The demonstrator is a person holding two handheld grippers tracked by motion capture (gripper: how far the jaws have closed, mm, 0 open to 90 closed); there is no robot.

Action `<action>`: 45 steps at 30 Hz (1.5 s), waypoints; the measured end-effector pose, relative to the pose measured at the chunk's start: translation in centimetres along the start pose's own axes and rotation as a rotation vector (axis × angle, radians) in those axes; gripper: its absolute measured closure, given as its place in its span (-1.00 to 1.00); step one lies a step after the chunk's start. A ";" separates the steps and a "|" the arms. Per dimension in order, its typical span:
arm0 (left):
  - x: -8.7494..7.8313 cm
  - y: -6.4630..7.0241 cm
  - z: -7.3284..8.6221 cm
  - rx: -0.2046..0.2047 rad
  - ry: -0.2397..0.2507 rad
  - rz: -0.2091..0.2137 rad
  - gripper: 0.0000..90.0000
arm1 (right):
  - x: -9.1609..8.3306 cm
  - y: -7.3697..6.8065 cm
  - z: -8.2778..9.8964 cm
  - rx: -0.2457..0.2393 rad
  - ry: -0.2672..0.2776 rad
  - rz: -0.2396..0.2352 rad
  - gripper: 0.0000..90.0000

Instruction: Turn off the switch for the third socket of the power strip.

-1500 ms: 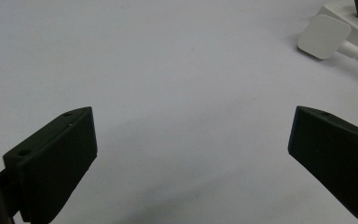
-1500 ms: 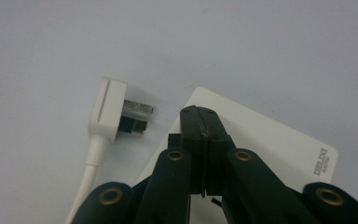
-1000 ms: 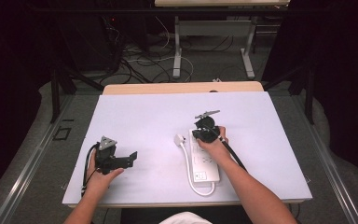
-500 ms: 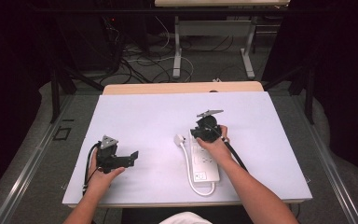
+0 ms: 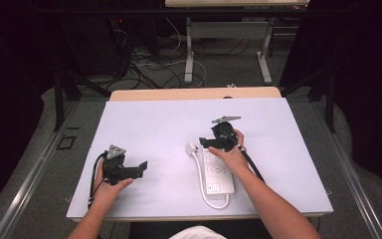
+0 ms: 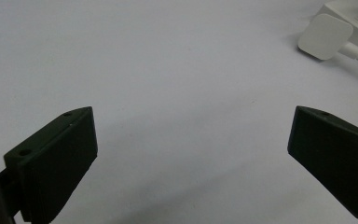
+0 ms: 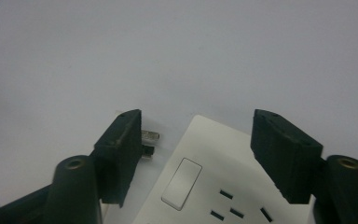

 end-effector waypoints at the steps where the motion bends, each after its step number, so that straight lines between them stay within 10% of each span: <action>1: 0.0 0.0 0.0 0.000 0.000 0.000 -0.97 | 0.0 0.0 0.0 0.000 0.005 -0.003 -0.43; 45: -0.2 -0.1 0.1 -0.002 -0.005 0.018 -0.97 | -4.2 1.0 0.9 -0.050 0.037 0.033 -1.00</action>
Point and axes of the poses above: each handheld gripper's, and its own axes: x roughly forward along the jaws, z roughly out of its underside, y roughly to its right, the point moved 2 cm from there along x, roughly forward along the jaws, and after that the axes turned 10 degrees about -y, right-handed, at the moved point
